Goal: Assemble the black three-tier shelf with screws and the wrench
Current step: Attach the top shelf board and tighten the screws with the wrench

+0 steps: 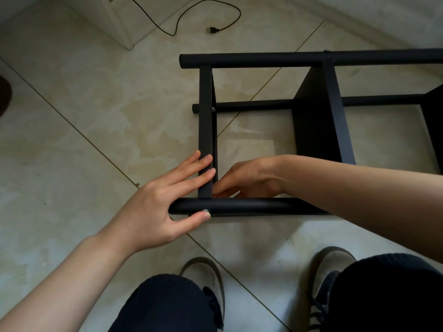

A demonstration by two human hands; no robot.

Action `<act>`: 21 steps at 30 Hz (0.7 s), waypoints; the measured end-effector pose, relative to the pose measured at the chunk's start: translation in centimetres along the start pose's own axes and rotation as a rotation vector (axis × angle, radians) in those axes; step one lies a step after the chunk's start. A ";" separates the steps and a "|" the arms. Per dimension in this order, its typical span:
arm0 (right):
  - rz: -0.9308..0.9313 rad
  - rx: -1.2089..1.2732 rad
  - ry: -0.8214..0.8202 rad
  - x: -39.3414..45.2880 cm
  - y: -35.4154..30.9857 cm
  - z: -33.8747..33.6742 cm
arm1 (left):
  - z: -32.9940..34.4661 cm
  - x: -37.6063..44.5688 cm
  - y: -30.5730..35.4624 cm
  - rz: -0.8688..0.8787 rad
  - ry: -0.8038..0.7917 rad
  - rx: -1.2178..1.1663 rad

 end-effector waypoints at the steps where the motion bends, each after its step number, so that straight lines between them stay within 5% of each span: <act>1: -0.003 -0.002 0.008 0.1 -0.1 0.2 | 0.0 0.0 0.0 0.000 0.002 -0.002; 21: -0.017 0.006 -0.013 -0.3 -0.2 0.2 | 0.1 0.0 0.2 -0.006 0.017 -0.014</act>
Point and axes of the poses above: each hand's wrist, its own x-axis towards the middle knuckle, its own z-axis out of the palm, y = z × x, the point moved 1 cm from there along x, towards the middle knuckle, and after that the axes turned 13 degrees about z, right-handed, at the moved point
